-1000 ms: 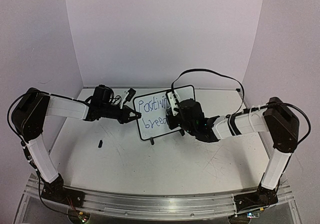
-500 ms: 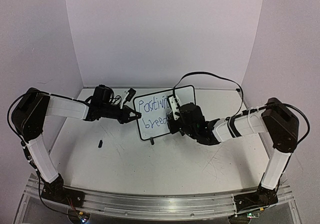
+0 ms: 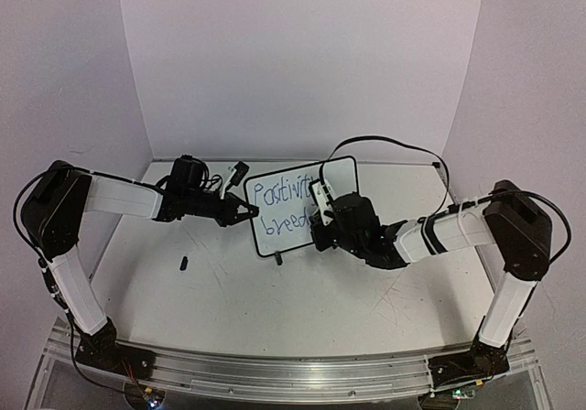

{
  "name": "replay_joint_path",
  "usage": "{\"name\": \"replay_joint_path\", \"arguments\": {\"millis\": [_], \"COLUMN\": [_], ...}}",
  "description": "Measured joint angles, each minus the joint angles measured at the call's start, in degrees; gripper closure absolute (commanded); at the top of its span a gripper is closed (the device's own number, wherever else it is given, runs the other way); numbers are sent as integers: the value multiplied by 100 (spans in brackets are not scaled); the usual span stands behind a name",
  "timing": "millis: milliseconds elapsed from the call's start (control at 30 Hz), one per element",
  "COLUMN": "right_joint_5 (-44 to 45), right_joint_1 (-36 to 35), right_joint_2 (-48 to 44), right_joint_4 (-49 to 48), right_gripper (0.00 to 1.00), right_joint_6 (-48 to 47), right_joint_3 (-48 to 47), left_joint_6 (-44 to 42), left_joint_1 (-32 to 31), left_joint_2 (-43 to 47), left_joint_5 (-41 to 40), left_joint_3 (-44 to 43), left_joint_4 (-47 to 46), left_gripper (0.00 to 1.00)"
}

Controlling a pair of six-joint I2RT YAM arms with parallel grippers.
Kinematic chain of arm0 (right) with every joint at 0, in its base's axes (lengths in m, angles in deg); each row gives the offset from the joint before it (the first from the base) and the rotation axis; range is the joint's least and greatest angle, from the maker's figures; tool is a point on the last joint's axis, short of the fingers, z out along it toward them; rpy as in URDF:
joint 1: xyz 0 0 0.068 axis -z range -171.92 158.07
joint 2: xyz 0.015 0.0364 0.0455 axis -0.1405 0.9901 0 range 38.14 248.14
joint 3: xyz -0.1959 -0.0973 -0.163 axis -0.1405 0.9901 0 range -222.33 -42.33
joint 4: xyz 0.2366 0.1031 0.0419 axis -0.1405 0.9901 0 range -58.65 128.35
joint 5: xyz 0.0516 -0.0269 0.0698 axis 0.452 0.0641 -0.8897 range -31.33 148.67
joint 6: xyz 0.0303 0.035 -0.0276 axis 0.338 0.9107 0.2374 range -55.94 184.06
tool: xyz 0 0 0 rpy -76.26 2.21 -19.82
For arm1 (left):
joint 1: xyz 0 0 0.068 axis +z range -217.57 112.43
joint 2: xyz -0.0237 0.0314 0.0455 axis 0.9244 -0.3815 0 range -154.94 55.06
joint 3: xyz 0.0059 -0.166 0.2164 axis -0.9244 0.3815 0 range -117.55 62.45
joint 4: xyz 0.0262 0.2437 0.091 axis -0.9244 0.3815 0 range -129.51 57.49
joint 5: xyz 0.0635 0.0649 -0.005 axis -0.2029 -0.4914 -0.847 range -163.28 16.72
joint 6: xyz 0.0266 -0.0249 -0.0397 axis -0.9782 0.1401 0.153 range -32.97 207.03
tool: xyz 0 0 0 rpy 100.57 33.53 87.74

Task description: Write a sentence on the whiteboard

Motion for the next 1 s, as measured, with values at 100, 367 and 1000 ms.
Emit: {"name": "replay_joint_path", "arguments": {"millis": [100, 367, 1000], "right_joint_5": [-166, -317, -325], "right_joint_1": [49, 366, 337], "right_joint_2": [-184, -276, -126], "right_joint_4": [7, -41, -76], "right_gripper": [100, 100, 100], "right_joint_6": [29, 107, 86], "right_joint_3": [31, 28, -120], "left_joint_6": [0, 0, 2], "left_joint_1": [0, 0, 0], "left_joint_2": [1, 2, 0], "left_joint_5": [0, 0, -2], "left_joint_3": [0, -2, -2], "left_joint_4": [0, 0, 2], "left_gripper": [100, 100, 100]}}
